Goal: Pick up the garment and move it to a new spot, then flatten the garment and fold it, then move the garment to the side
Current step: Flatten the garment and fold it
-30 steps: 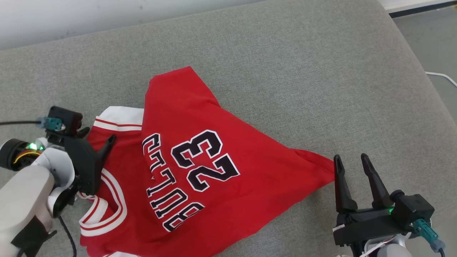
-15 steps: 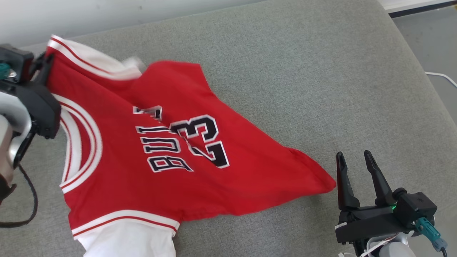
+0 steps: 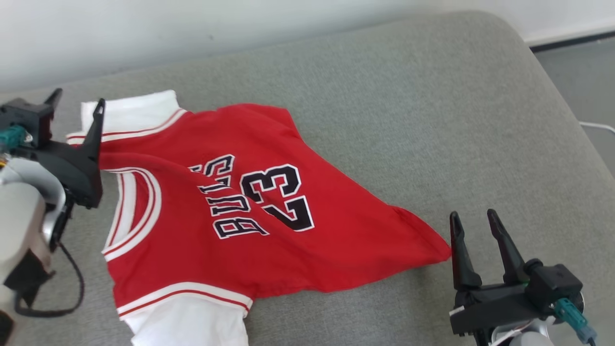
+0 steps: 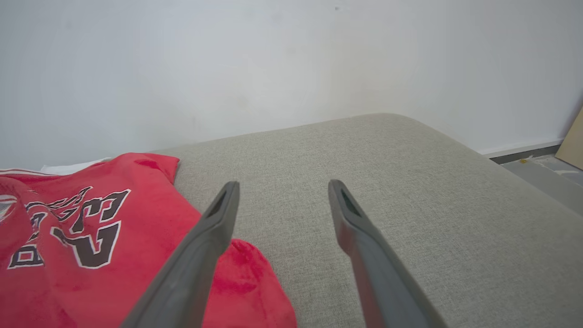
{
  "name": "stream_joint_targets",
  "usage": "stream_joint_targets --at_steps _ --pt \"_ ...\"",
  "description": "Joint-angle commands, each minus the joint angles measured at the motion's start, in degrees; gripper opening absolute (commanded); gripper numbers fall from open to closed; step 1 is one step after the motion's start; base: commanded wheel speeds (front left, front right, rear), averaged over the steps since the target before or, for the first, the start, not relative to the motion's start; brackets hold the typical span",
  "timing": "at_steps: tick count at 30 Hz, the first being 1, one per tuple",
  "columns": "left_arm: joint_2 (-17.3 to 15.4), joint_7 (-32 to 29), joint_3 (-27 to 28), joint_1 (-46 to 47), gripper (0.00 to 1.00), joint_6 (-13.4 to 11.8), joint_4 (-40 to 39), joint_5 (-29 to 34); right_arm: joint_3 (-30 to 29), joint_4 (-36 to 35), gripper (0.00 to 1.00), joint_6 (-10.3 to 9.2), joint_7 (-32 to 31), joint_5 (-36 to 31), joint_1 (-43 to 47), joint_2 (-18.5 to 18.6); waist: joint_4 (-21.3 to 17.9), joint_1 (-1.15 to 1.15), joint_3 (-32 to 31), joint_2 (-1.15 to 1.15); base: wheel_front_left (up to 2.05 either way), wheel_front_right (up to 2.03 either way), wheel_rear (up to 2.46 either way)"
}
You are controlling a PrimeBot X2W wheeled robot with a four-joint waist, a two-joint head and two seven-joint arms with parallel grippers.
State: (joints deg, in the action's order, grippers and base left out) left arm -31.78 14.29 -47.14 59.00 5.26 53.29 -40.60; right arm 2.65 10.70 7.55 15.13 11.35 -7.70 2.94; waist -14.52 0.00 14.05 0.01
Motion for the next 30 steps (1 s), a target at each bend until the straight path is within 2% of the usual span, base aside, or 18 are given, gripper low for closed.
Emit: stream_joint_targets --at_steps 1,5,10,16,23,30 --pt "0.5 0.6 0.9 -2.1 1.00 -0.3 -0.6 -0.5 0.1 0.1 1.00 -0.13 0.0 -0.5 1.0 0.3 2.4 0.00 -2.8 -0.01 0.00 0.00 0.00" --pt "1.0 0.9 7.4 -7.0 1.00 -2.7 -8.0 -0.2 0.1 0.2 1.00 -0.13 0.0 -0.4 2.1 1.1 5.4 0.00 -6.2 -0.01 0.00 0.00 0.00" --pt "1.9 0.9 16.9 -18.9 1.00 -6.0 -20.8 3.4 0.2 0.1 1.00 -0.13 0.0 -0.3 3.4 1.5 9.4 0.00 -9.5 -0.01 0.00 0.00 0.00" --pt "4.7 0.9 26.4 -33.8 1.00 -8.8 -33.8 8.9 0.2 -0.1 1.00 -0.13 0.0 -0.1 4.9 2.0 13.2 0.00 -12.0 -0.01 0.00 0.00 0.00" --pt "9.1 0.9 34.0 -47.1 1.00 -9.7 -43.3 14.0 0.3 0.1 1.00 -0.13 0.0 -0.1 6.6 2.4 15.8 0.00 -13.8 -0.01 0.00 0.00 0.00" --pt "14.1 0.9 39.5 -57.5 1.00 -8.6 -49.6 19.1 0.8 0.2 1.00 -0.13 0.0 0.3 7.2 2.8 16.6 0.00 -15.0 -0.01 0.00 0.00 0.00"
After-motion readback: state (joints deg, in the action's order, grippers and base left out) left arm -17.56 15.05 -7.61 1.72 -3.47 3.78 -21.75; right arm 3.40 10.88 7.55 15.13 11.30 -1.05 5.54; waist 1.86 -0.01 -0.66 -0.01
